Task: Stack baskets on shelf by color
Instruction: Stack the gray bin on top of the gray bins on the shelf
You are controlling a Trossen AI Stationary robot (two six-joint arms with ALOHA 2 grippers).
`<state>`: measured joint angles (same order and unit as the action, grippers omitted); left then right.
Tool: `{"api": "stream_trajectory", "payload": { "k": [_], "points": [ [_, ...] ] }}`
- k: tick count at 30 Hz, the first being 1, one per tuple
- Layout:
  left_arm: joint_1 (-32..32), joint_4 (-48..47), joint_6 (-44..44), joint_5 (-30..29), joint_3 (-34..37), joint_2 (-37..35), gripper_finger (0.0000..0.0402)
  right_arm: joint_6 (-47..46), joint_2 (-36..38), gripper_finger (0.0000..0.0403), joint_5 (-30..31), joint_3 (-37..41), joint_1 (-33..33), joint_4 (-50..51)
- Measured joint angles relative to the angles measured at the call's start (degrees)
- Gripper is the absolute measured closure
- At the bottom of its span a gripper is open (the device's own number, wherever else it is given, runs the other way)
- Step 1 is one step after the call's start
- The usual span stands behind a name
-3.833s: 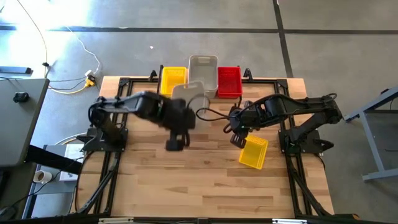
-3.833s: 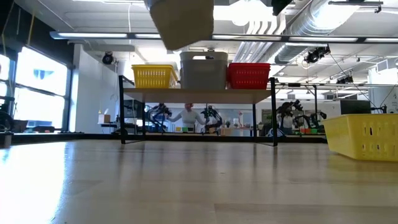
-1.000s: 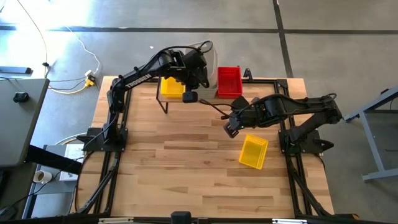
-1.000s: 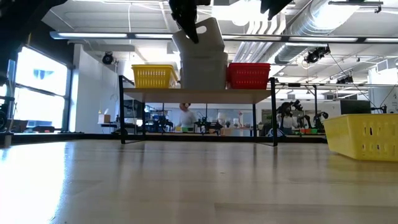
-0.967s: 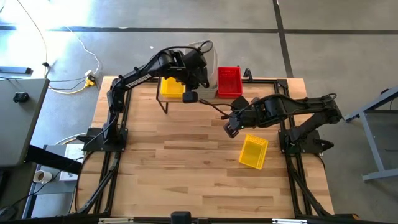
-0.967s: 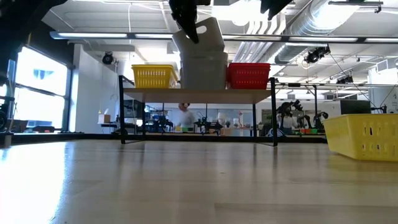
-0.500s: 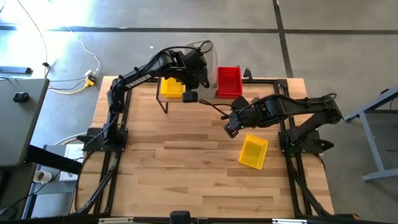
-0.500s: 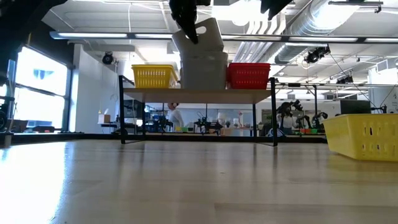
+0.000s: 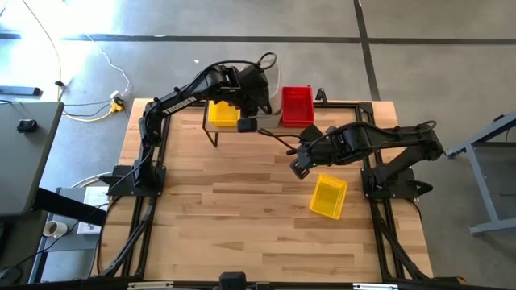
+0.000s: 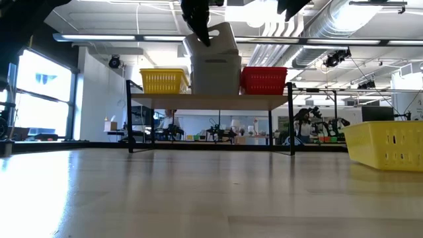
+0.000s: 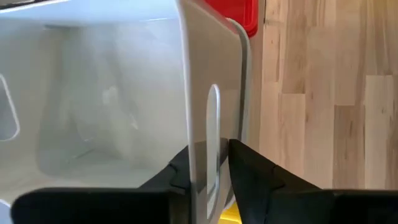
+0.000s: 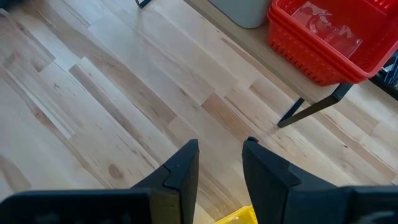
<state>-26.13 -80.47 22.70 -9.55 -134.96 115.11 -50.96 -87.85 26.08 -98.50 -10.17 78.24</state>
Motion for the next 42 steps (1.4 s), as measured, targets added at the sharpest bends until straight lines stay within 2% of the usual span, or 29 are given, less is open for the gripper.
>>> {"api": "stream_trajectory", "payload": {
  "k": [11,18,23,32,37,42],
  "points": [
    [0.7,1.0,0.0,0.2,0.0,0.0,0.0296,0.0,0.0,0.0293,0.0,0.0,0.0,0.0],
    [0.7,0.9,0.0,-3.4,0.0,0.0,0.0264,0.0,0.0,0.0293,0.0,0.0,0.0,0.0],
    [1.0,0.5,0.0,-1.6,0.0,-0.3,0.0259,-1.4,0.0,0.0293,0.3,0.0,0.0,0.0],
    [1.9,0.3,0.5,-2.8,0.0,-2.1,0.0259,-1.4,0.0,0.0293,3.0,0.0,1.2,-0.8],
    [1.9,0.6,1.0,-4.1,0.0,-3.7,0.0259,2.4,0.1,0.0293,3.3,0.0,3.4,-3.4],
    [1.9,0.6,1.5,-5.5,0.0,-5.8,0.0259,10.6,0.1,0.0293,2.2,0.0,6.2,-9.0]
  ]
}}
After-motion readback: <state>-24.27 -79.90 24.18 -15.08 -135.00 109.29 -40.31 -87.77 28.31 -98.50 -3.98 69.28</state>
